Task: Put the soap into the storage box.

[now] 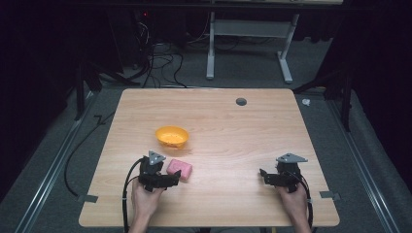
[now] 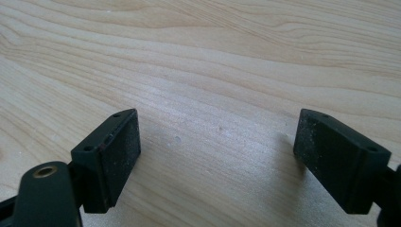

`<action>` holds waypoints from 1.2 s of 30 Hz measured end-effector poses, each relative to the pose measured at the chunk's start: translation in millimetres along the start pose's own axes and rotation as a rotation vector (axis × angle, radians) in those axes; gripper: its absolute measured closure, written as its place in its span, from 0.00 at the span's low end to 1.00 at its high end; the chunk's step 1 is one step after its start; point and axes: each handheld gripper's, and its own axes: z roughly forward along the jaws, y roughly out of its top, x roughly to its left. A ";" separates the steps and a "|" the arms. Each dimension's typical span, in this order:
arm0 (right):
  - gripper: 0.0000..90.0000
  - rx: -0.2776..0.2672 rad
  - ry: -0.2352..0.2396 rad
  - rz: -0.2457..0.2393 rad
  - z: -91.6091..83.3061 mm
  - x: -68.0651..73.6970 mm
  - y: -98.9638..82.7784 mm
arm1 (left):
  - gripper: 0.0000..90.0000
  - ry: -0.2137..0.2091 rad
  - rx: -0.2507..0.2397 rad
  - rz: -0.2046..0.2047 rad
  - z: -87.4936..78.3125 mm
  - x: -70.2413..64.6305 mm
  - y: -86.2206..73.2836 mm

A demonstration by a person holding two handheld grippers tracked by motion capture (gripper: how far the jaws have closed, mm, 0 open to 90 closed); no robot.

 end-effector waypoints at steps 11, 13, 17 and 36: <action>0.18 0.000 0.000 -0.001 0.0 0.0 0.0 | 0.10 0.015 0.071 -0.001 14.9 -8.0 7.9; 0.18 0.000 0.000 0.000 0.0 0.0 0.0 | 0.10 0.018 0.082 -0.002 17.8 -9.2 9.1; 0.18 0.000 0.000 0.000 0.0 0.0 0.0 | 0.08 0.023 0.112 -0.005 24.4 -10.9 11.3; 0.18 -0.002 0.000 0.000 0.1 -0.1 -0.1 | 0.06 0.033 0.186 -0.019 47.8 -19.2 16.2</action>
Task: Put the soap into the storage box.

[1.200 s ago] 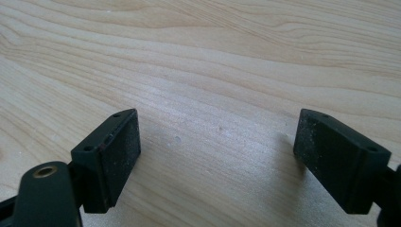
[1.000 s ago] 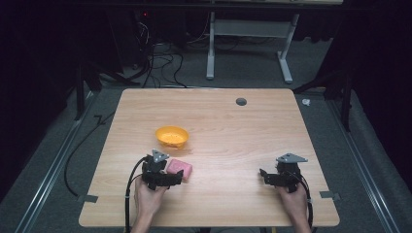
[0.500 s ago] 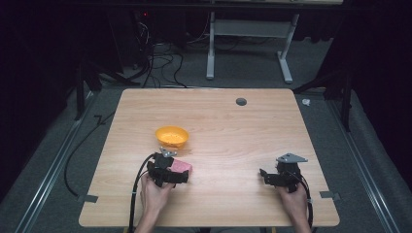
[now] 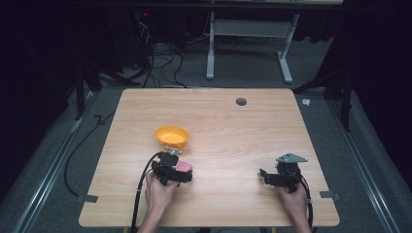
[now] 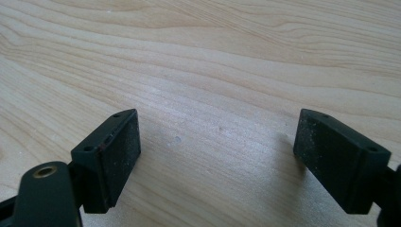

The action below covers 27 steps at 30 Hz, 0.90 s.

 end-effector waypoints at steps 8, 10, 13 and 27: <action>0.18 0.000 0.000 0.000 0.0 0.0 0.0 | 0.09 0.037 0.035 0.007 8.8 -5.0 1.5; 0.18 0.000 0.000 0.000 0.0 0.0 0.0 | 0.11 0.037 0.031 0.003 9.0 -5.7 2.0; 0.18 0.000 0.000 0.000 0.0 0.0 0.0 | 0.13 0.046 0.029 0.012 9.0 -7.2 2.1; 0.18 0.000 0.000 0.000 0.0 0.0 0.0 | 0.15 0.052 0.024 0.032 8.2 -8.6 0.9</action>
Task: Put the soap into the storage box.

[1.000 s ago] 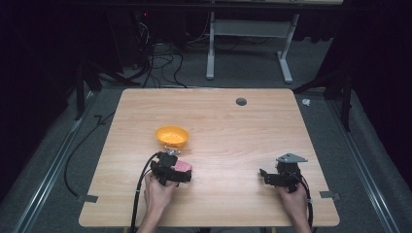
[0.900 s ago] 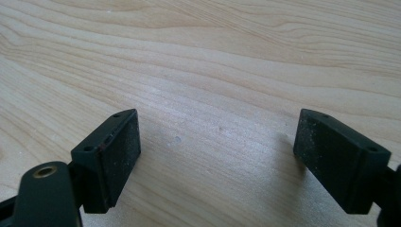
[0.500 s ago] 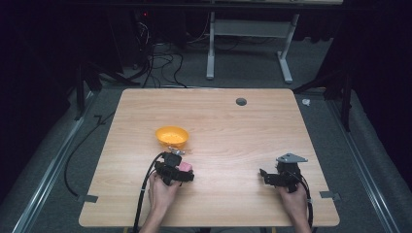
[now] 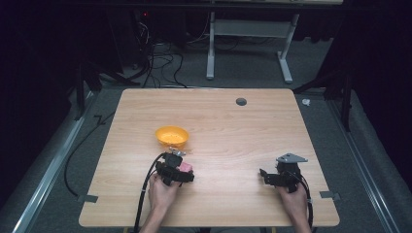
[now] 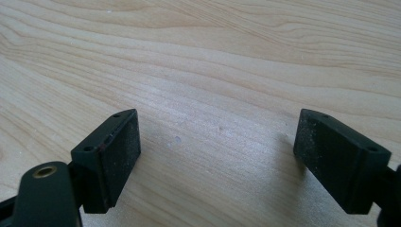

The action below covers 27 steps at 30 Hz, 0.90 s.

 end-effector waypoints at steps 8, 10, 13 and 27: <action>0.18 0.000 0.000 0.000 0.0 0.0 0.0 | 0.15 -0.011 -0.020 -0.005 -4.3 2.1 -0.2; 0.18 0.000 0.000 0.000 0.0 0.0 0.0 | 0.15 -0.017 -0.028 -0.010 -6.7 3.1 -0.3; 0.18 0.000 0.000 0.000 0.0 0.0 0.0 | 0.15 -0.020 -0.032 -0.009 -9.6 4.1 -0.7; 0.18 0.000 0.000 0.000 0.0 0.0 0.0 | 0.15 -0.047 -0.055 -0.012 -20.2 9.1 -1.6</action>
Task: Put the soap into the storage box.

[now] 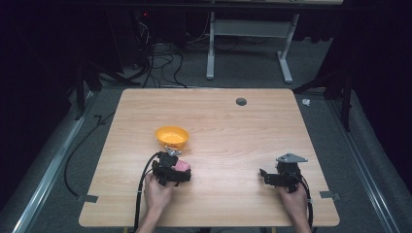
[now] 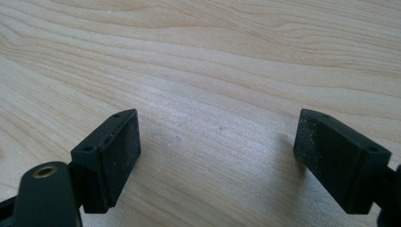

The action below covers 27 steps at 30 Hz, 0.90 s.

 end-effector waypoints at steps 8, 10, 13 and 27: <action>0.18 0.000 0.000 0.000 0.0 0.0 0.0 | 0.15 -0.013 -0.009 -0.002 -7.0 3.1 -0.8; 0.18 0.000 0.000 0.000 0.0 0.0 0.0 | 0.15 -0.011 -0.006 0.003 -8.7 3.7 -0.6; 0.18 0.000 0.000 0.000 0.0 0.0 0.0 | 0.15 -0.007 -0.011 0.010 -12.5 4.3 0.6; 0.18 0.000 0.000 0.000 0.0 0.0 0.0 | 0.15 -0.017 -0.048 0.001 -31.0 11.6 7.2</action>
